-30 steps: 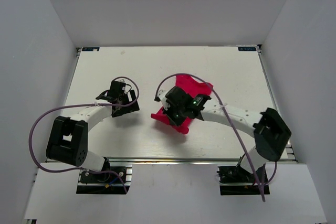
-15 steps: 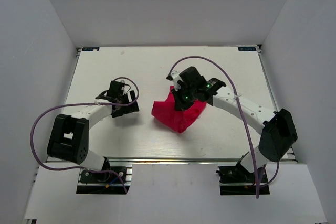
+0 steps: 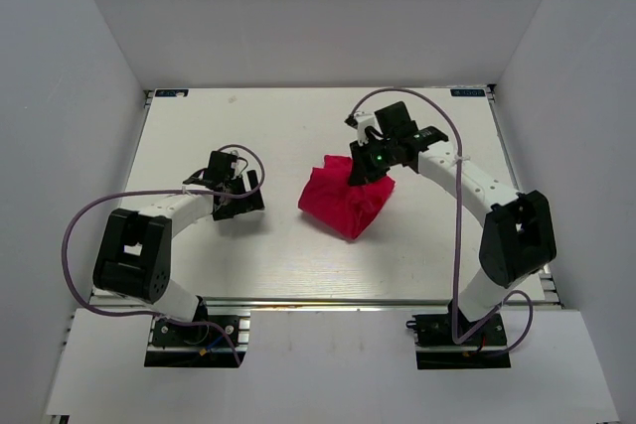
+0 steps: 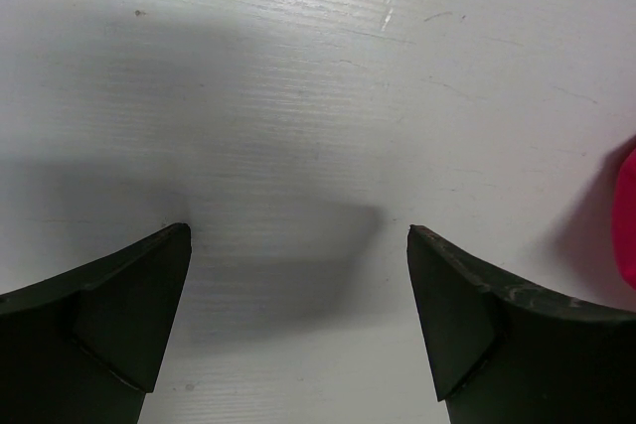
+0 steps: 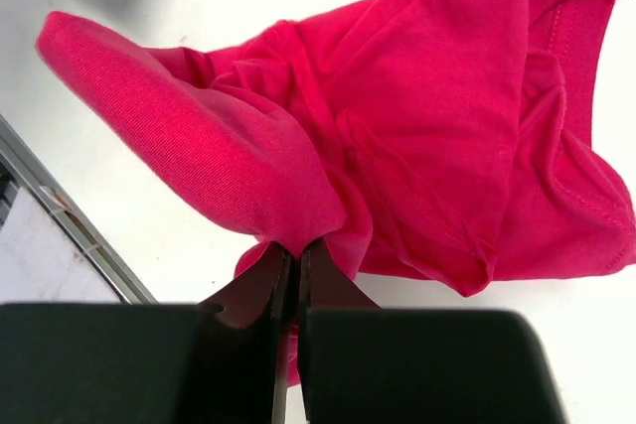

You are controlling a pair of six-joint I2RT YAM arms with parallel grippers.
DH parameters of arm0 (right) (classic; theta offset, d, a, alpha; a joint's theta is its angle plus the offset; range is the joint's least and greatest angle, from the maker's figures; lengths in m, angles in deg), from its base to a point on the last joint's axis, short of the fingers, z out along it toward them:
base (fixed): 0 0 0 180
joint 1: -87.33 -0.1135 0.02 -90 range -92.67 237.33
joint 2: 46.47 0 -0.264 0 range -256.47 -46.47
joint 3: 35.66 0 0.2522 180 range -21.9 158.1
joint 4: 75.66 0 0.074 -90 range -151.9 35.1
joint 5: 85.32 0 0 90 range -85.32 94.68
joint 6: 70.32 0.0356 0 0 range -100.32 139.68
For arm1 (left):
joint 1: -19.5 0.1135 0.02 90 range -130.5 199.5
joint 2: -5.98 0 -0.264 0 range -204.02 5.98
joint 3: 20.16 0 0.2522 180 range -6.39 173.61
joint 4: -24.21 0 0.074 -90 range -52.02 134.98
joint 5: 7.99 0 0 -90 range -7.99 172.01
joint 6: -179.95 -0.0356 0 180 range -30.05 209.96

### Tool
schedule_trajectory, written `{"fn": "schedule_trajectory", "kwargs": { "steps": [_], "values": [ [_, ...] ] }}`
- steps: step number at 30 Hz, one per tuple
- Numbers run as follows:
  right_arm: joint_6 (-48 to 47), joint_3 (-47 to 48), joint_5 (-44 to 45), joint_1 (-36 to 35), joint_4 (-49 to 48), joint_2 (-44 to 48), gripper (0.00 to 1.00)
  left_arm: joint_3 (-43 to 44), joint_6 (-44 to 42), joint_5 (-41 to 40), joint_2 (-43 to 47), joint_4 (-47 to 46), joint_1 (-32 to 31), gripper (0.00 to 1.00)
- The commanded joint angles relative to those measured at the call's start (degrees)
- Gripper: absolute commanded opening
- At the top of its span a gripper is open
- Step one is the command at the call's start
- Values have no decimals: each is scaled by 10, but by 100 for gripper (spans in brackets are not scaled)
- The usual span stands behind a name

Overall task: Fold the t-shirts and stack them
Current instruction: Fold the long partially folded tshirt into a neat square

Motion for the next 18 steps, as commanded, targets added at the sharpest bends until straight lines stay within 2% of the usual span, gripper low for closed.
{"fn": "schedule_trajectory", "kwargs": {
  "steps": [1, 11, 18],
  "values": [
    [-24, 44, -68, 36, -21, -12, 0, 12, -9, 12, -3, -6, 3, 100],
    [-44, 81, -220, 55, 9, 10, 0, 22, -20, 23, -25, -11, 3, 100],
    [-35, 82, -176, 67, 10, 17, 0, 33, -25, 35, -47, -17, 3, 100]
  ]
}}
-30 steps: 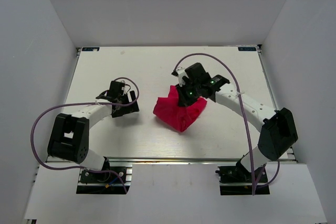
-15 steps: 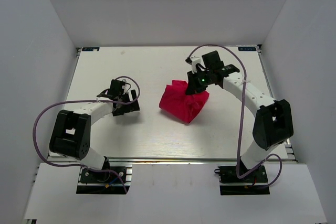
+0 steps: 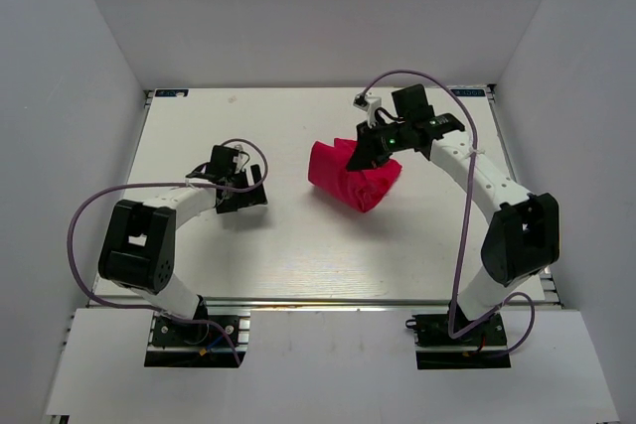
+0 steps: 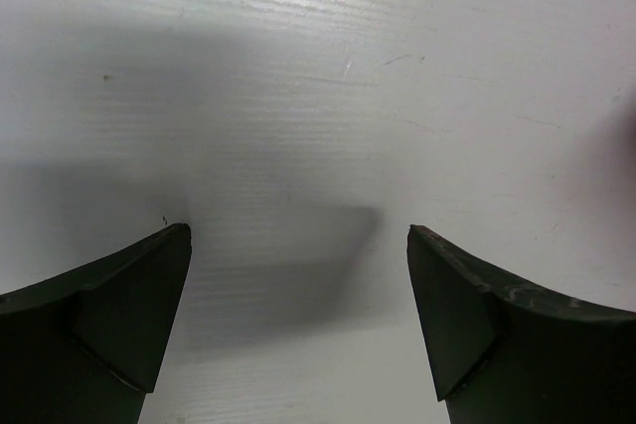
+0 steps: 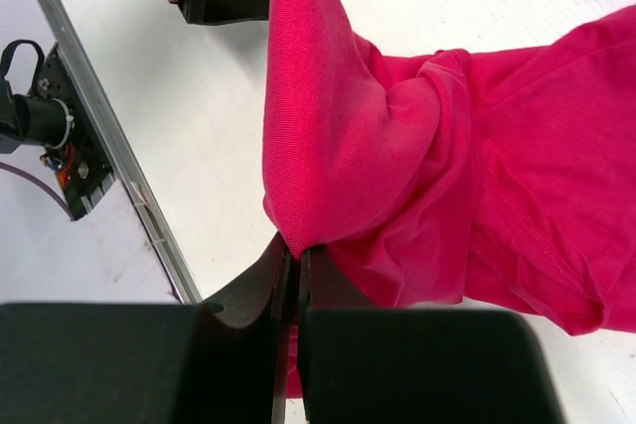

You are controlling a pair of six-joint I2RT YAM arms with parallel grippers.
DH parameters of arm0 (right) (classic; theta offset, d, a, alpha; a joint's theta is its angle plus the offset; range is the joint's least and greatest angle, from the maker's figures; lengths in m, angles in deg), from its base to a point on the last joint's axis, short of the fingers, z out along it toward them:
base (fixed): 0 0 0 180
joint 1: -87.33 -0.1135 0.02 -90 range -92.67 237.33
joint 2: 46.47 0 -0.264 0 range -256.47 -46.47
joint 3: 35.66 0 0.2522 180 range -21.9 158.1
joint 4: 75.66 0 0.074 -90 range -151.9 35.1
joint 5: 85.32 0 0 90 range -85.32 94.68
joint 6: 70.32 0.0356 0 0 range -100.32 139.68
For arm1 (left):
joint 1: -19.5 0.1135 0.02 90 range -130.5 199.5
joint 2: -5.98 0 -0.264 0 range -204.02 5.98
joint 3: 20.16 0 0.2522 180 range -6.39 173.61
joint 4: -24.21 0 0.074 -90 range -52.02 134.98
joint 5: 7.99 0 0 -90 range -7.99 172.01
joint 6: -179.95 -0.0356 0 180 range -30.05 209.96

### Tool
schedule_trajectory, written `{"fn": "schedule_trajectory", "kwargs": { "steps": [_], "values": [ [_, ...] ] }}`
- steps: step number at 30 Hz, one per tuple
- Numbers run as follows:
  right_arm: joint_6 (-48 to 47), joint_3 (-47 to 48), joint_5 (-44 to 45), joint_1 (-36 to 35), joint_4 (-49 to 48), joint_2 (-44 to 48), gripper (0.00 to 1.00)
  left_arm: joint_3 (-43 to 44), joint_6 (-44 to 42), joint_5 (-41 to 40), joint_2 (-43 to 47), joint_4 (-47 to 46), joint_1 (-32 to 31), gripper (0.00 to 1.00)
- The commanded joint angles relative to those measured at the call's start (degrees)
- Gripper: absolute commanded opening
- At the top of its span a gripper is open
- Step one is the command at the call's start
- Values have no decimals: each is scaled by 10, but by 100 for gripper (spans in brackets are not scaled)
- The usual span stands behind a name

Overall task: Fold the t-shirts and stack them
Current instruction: Fold the long partially folded tshirt into a neat square

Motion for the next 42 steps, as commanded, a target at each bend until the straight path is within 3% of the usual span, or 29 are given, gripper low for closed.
{"fn": "schedule_trajectory", "kwargs": {
  "steps": [1, 18, 23, 36, 40, 42],
  "values": [
    [0, 24, -9, 13, 6, 18, 0, 12, -8, 17, -14, 2, 3, 100],
    [-103, 172, -109, 125, 35, -186, 0, 27, -18, 22, -37, 2, 3, 100],
    [-120, 238, -99, 154, 71, -263, 0, 33, -24, 27, -37, 2, 3, 100],
    [-87, 248, -113, 197, 80, -317, 0, 49, -29, 56, -53, -3, 3, 100],
    [-70, 250, -80, 206, 81, -324, 15, 69, -34, 68, -58, -3, 3, 100],
    [-61, 257, -52, 210, 76, -323, 12, 81, -42, 75, -58, -3, -3, 100]
  ]
}}
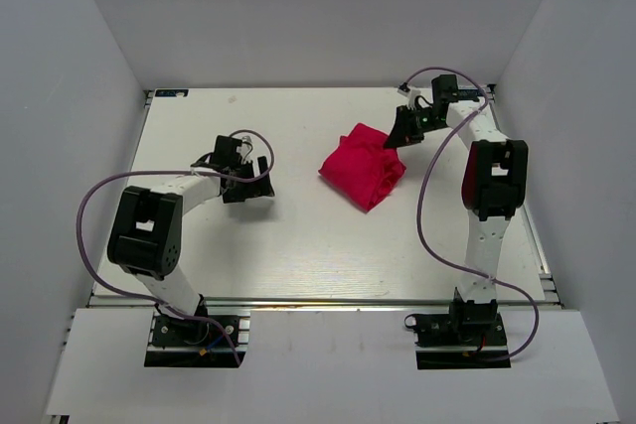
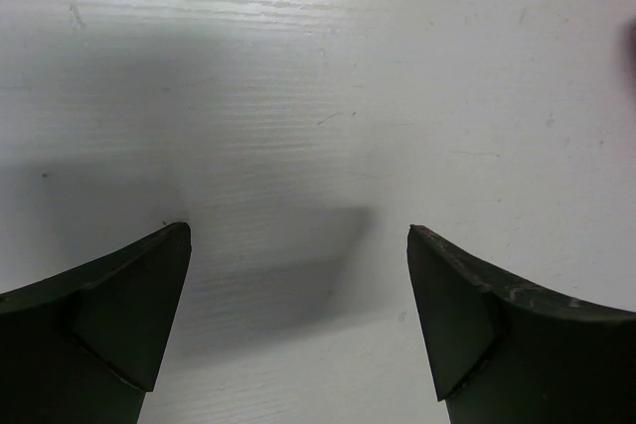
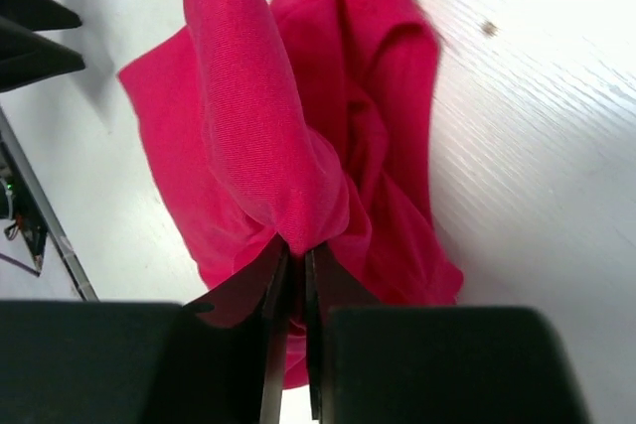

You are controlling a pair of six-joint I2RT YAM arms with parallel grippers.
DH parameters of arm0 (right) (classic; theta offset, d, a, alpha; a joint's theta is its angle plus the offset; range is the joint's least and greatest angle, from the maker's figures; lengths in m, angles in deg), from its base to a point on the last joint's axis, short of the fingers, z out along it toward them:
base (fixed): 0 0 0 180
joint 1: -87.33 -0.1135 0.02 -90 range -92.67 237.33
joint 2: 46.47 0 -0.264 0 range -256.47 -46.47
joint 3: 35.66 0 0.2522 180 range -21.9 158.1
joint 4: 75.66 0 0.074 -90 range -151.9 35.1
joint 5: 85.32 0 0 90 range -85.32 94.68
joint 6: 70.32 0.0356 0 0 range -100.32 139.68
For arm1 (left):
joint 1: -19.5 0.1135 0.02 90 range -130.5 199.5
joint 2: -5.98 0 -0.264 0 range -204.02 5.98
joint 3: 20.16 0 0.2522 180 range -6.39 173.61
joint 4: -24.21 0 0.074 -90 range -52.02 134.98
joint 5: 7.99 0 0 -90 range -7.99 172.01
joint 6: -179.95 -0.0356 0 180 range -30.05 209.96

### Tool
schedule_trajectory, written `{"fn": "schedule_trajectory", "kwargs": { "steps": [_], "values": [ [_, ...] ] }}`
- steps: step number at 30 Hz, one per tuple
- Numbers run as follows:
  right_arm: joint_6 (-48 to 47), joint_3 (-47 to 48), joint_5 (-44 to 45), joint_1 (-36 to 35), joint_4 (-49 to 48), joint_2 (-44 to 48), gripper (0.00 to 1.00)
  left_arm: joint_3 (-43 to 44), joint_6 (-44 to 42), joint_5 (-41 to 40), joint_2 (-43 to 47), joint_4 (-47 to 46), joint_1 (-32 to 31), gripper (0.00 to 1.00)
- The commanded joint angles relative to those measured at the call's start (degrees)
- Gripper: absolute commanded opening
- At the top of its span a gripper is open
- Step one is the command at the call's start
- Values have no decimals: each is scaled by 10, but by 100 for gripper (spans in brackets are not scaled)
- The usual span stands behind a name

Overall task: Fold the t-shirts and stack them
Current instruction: Fold the long partially folded tshirt into a neat square

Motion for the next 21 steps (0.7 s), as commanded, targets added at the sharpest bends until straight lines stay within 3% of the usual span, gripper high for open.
{"fn": "schedule_trajectory", "kwargs": {
  "steps": [1, 2, 3, 7, 8, 13, 15, 21],
  "values": [
    [37, 33, 54, 17, -3, 1, 17, 42, -18, 34, -10, 6, -4, 100],
    [50, 41, 72, 19, -2, 0, 31, 52, -23, 40, -10, 6, -9, 100],
    [61, 43, 117, 20, 0, 1, 55, 65, -23, 40, -15, 15, -9, 100],
    [103, 36, 206, 32, -10, 32, 75, 141, -40, 72, -46, 23, -9, 100],
    [115, 21, 247, 31, -16, 46, 90, 154, -40, 86, -52, 23, -9, 100],
    [152, -34, 298, 6, -38, 123, 90, 256, -47, 174, -84, -14, -22, 100],
    [168, -73, 357, -11, -46, 157, 90, 305, -47, 198, -113, -23, -45, 100],
    [257, -189, 393, -60, -111, 233, 90, 420, -67, 217, -193, -6, -94, 100]
  ]
}}
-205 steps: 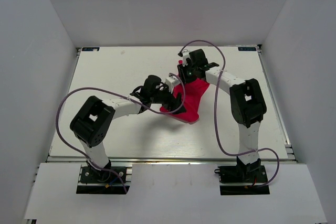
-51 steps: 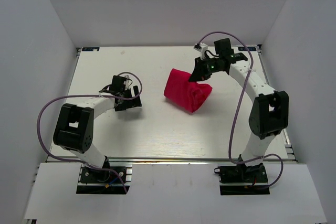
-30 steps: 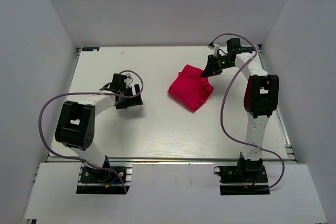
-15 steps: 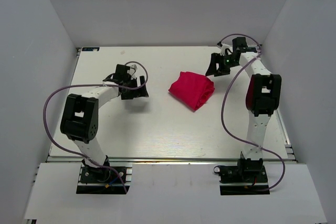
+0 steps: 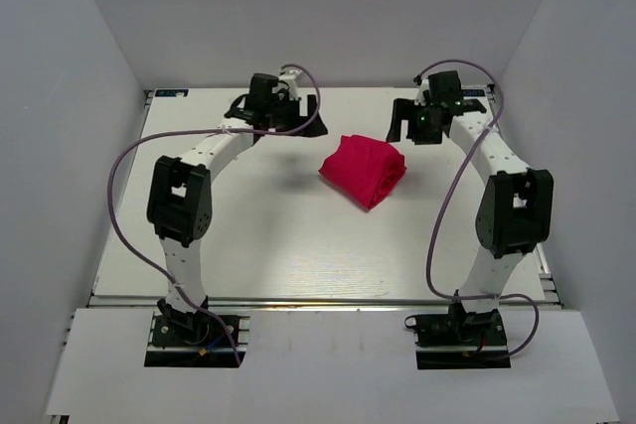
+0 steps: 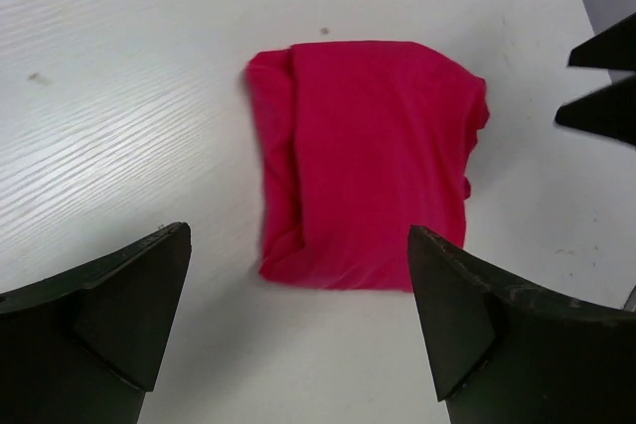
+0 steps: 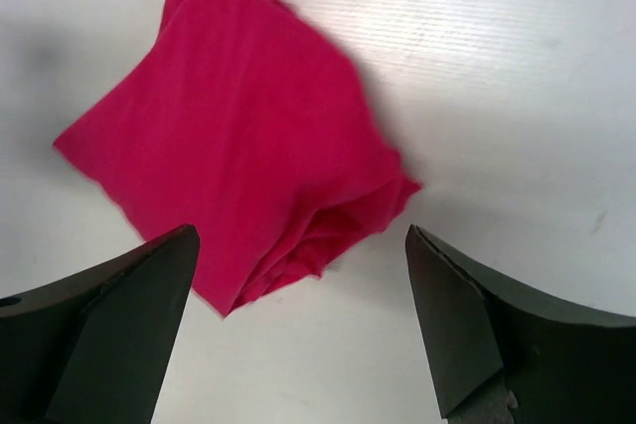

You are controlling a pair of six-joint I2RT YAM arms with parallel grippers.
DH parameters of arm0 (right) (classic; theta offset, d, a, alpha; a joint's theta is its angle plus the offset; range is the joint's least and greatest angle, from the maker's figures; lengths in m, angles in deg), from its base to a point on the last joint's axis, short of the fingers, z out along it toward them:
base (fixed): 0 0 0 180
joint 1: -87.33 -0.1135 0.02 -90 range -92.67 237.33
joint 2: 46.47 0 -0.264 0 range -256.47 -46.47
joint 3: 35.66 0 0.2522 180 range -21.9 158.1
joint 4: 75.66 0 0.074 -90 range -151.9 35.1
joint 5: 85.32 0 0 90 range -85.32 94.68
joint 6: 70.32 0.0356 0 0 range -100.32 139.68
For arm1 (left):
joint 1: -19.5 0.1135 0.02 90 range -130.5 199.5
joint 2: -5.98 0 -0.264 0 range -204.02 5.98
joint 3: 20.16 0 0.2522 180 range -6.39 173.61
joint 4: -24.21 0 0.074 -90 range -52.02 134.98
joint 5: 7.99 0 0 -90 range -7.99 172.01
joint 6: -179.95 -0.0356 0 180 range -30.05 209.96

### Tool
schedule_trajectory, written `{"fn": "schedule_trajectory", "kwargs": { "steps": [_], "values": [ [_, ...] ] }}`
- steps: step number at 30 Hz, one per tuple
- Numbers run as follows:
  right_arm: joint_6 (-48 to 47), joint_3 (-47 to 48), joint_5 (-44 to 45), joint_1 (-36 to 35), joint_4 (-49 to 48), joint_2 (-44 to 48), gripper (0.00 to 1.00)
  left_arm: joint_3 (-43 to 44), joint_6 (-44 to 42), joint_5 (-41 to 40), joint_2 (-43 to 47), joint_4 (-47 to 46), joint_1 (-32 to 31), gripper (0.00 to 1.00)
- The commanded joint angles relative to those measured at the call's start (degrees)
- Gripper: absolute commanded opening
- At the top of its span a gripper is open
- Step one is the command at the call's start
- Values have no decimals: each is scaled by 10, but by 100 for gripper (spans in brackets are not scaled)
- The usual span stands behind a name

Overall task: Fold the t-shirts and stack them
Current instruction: Fold the long partially folded tshirt into a neat square

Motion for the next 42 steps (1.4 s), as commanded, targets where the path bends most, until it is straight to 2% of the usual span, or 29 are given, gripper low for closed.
{"fn": "schedule_trajectory", "kwargs": {
  "steps": [1, 6, 9, 14, 20, 22, 23, 24, 34, 42],
  "values": [
    [82, -66, 32, -19, -63, 43, 90, 41, -16, 41, -29, 7, -35, 100],
    [128, -97, 25, -34, -71, 35, 80, 61, -30, 46, -61, 14, -56, 100],
    [135, -97, -5, -39, -99, 6, 80, 46, -41, 52, -66, 5, -73, 100],
    [156, -85, -50, -46, -153, -38, 63, 33, -46, 52, -72, -14, -91, 100],
    [170, -64, -36, -43, -137, -71, 46, 33, -52, 52, -106, -9, -103, 100],
    [168, -66, -35, -43, -139, -64, 32, 33, -57, 52, -111, -9, -103, 100],
    [168, -70, -36, -44, -144, -57, 12, 33, -57, 52, -111, -9, -103, 100],
    [168, -72, -39, -43, -150, -45, 0, 33, -57, 52, -111, -9, -108, 100],
    [159, -152, -38, -42, -140, 79, 0, 11, -69, 58, -117, -23, -113, 100],
    [151, -177, 1, -33, -113, 53, 0, 6, -76, 52, -117, -11, -113, 100]
  ]
}}
